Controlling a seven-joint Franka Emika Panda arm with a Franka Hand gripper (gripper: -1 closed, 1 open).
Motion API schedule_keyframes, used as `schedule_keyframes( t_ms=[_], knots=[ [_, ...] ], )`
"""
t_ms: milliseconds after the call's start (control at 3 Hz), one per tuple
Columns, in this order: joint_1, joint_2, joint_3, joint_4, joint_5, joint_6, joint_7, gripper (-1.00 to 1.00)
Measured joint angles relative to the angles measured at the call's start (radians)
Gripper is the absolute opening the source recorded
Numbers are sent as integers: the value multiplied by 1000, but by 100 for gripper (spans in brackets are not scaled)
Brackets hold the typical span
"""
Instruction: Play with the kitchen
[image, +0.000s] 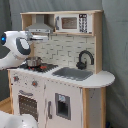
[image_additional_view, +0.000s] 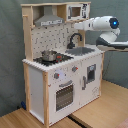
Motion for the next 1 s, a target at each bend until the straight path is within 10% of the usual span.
schedule_keyframes(
  t_ms=[1000],
  knots=[
    [-72, 212, 8, 104, -1, 109, -147, 100]
  ],
)
